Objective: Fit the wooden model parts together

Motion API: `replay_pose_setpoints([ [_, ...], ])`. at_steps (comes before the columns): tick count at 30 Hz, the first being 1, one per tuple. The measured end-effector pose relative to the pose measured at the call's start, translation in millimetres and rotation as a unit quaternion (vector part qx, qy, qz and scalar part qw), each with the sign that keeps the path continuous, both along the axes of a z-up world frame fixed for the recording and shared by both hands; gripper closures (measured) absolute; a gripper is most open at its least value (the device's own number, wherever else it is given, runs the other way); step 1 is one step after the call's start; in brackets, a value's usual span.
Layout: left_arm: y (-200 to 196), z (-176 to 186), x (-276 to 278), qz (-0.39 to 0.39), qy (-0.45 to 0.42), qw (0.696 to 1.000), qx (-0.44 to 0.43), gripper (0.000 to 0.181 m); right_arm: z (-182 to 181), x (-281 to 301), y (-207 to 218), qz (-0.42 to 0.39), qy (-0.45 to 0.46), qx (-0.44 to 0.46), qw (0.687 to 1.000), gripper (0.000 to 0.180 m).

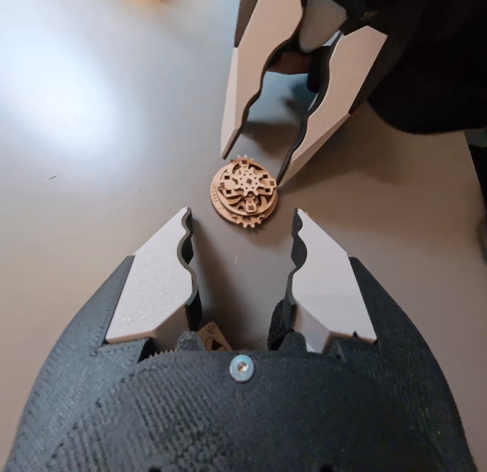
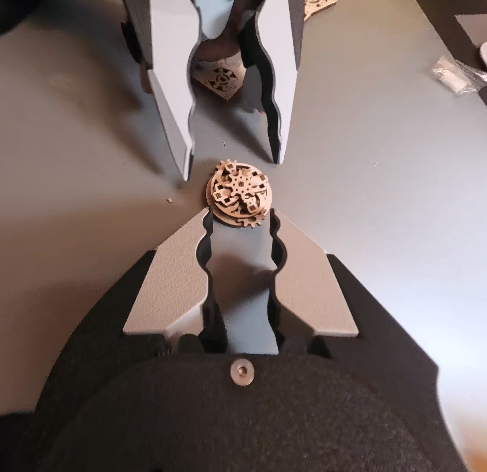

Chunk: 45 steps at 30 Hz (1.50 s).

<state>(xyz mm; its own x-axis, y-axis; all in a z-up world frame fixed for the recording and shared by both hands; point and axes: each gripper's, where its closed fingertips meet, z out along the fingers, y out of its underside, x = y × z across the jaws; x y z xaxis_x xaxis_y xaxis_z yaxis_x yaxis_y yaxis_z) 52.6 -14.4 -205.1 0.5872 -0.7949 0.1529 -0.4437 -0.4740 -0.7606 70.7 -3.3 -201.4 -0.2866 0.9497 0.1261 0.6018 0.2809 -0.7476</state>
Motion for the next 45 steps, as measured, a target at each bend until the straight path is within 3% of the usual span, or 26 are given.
replay_pose_setpoints([
  [1, 0, -1, 4, -0.004, 0.005, 1.000, 0.005, 0.106, 0, -1, 0, -0.004, -0.002, 0.000, 1.000, 0.138],
  [8, 7, -7, 12, -0.024, 0.047, 0.998, 0.042, 0.129, 0, -2, 1, -0.009, -0.004, 0.004, 1.000, 0.138],
  [29, 9, -7, 11, -0.008, 0.046, 0.998, 0.046, 0.132, 0, 12, -4, -0.028, -0.050, -0.056, 0.997, 0.134],
  [33, 8, -7, 13, -0.013, 0.045, 0.998, 0.046, 0.125, 1, 7, -3, -0.035, -0.036, -0.062, 0.997, 0.140],
  [45, 8, -8, 17, -0.004, 0.045, 0.998, 0.040, 0.128, 2, 8, -7, -0.045, -0.052, -0.094, 0.993, 0.128],
])
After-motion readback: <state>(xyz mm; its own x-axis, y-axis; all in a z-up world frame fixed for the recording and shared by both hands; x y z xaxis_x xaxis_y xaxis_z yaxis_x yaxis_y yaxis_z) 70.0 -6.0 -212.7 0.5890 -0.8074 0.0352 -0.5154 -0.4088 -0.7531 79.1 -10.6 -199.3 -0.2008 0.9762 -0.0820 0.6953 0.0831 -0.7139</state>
